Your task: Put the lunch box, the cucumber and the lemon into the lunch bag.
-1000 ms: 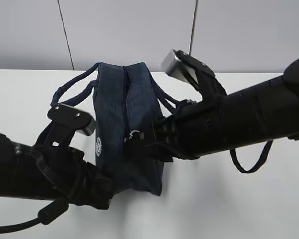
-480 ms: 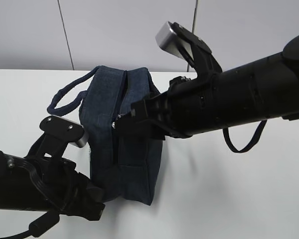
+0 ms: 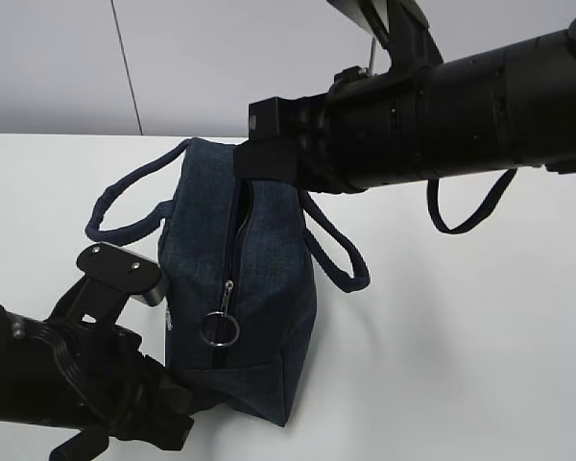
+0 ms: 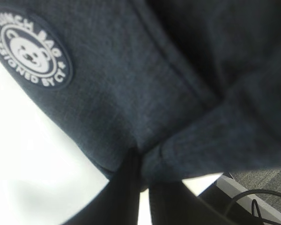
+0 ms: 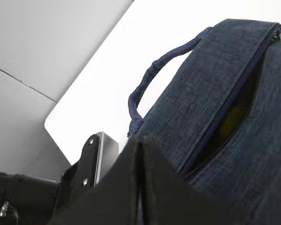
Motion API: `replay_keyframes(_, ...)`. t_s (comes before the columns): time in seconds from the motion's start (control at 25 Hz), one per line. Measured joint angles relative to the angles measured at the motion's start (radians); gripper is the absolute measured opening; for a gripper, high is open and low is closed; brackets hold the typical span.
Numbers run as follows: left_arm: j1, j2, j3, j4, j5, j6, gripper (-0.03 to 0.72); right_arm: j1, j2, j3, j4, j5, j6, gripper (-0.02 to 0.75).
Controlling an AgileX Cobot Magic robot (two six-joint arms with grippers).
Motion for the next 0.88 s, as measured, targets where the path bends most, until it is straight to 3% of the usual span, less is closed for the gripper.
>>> replay_keyframes(0.2, 0.000, 0.000, 0.000, 0.000, 0.005, 0.000, -0.008, -0.001, 0.000, 0.000, -0.113, 0.071, 0.000, 0.000)
replay_keyframes(0.36, 0.000, 0.000, 0.000, 0.000, 0.007, 0.000, -0.008, -0.001, 0.000, 0.000, -0.207, 0.220, -0.002, 0.018)
replay_keyframes(0.64, 0.000, 0.000, 0.000, 0.000, 0.010, 0.000, -0.008, -0.001, 0.000, 0.000, -0.367, 0.376, -0.002, 0.260)
replay_keyframes(0.88, 0.000, 0.000, 0.000, 0.000, 0.012, 0.000, -0.008, -0.001, 0.012, 0.000, -0.406, 0.461, -0.127, 0.297)
